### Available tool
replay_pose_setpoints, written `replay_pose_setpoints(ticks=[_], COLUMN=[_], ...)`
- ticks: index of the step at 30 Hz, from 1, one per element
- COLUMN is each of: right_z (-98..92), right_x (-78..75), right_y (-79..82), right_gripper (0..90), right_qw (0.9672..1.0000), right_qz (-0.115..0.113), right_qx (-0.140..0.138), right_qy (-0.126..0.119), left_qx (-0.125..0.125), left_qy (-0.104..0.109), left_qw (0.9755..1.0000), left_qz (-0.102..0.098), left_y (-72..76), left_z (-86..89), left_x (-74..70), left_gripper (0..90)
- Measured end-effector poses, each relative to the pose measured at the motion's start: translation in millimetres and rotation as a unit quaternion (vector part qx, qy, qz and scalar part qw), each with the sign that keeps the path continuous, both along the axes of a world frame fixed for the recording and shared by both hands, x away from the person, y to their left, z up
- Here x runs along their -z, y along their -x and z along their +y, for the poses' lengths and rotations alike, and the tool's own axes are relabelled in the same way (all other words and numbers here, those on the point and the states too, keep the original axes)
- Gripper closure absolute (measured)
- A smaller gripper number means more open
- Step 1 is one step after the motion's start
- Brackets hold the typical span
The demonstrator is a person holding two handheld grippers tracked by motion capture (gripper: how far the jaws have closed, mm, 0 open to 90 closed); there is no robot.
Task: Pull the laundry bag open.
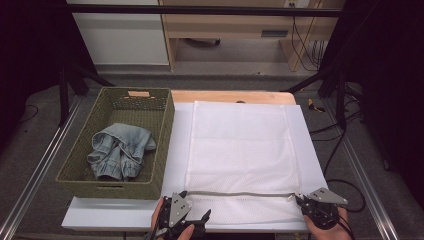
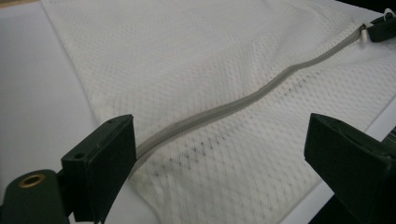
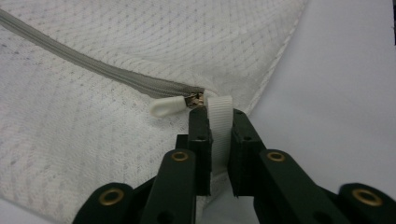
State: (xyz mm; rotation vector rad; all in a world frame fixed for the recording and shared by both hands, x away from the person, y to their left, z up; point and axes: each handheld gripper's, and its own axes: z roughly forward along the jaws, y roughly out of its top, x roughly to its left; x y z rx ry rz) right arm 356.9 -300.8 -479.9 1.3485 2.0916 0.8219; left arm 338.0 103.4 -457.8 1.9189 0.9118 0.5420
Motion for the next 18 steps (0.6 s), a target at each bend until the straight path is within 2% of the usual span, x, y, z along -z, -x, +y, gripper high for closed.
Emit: replay_pose_setpoints(ticks=[1, 4, 7, 9, 12, 17, 18], right_z=[-0.5, -3.2, -3.0, -3.0, -5.2, -5.5, -5.2], right_x=[-0.1, -3.4, -7.6, -9.3, -10.8, -12.4, -12.6], right_y=[-0.5, 0.6, 1.6, 1.7, 2.4, 4.0, 4.1], right_gripper=[83.7, 84.0, 84.2, 84.3, 84.4, 84.4, 84.5], right_qw=[1.0000, 0.9998, 0.9990, 0.9986, 0.9973, 0.9960, 0.9958], right_qz=[-0.004, -0.018, -0.039, -0.048, -0.065, -0.076, -0.079], right_qx=[-0.001, -0.002, -0.004, -0.003, -0.009, -0.017, -0.019], right_qy=[0.004, -0.011, -0.020, -0.021, -0.031, -0.043, -0.042], left_qx=[0.004, 0.014, 0.022, 0.036, 0.050, 0.080, 0.086], left_qy=[-0.001, -0.001, 0.013, 0.004, 0.025, 0.028, 0.035], left_qw=[1.0000, 0.9999, 0.9996, 0.9992, 0.9984, 0.9964, 0.9957], left_qz=[0.000, -0.004, -0.009, -0.013, -0.005, -0.003, 0.000], left_y=[-1.6, -8.1, -18.3, -25.3, -32.7, -35.3, -35.1], left_z=[-3.5, -19.6, -41.9, -60.6, -83.2, -117.9, -127.0], left_x=[-2.4, -9.9, -15.6, -17.1, -13.5, -5.4, -3.7], left_gripper=[10.3, 11.7, 14.9, 16.8, 24.0, 38.3, 41.1])
